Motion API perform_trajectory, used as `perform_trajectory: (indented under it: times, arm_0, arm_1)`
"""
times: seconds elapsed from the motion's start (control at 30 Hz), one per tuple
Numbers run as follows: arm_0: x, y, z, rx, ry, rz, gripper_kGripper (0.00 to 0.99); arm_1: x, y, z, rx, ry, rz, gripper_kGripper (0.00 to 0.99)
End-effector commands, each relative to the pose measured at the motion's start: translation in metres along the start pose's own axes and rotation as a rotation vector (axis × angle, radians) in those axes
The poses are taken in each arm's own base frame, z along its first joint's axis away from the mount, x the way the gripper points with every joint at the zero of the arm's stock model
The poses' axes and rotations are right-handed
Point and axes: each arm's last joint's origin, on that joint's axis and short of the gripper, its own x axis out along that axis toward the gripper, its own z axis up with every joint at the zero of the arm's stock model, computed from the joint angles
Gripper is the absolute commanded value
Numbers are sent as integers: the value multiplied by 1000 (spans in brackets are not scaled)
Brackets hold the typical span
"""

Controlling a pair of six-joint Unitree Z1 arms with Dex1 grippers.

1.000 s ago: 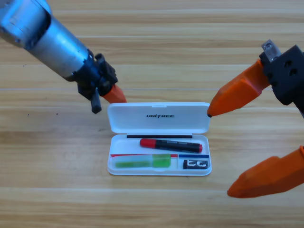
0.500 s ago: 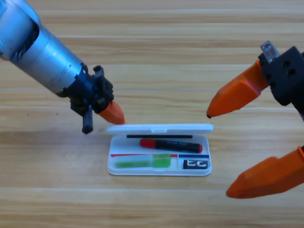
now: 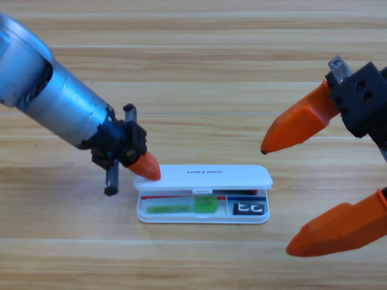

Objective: Clean up eraser and pencils

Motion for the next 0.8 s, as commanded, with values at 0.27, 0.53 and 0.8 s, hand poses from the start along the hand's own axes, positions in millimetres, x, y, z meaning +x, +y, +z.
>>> perform_trajectory:
  times: [0.27, 0.53, 0.8]
  arm_0:
    - [32, -24, -8, 57, 53, -46, 0]
    - [44, -32, -11, 80, 64, -49, 0]
    - [49, -36, -14, 84, 68, -48, 0]
  arm_1:
    - [20, -3, 2, 7, 21, 51, 973]
    - [21, -3, 2, 9, 22, 56, 973]
    - [23, -4, 3, 13, 23, 65, 973]
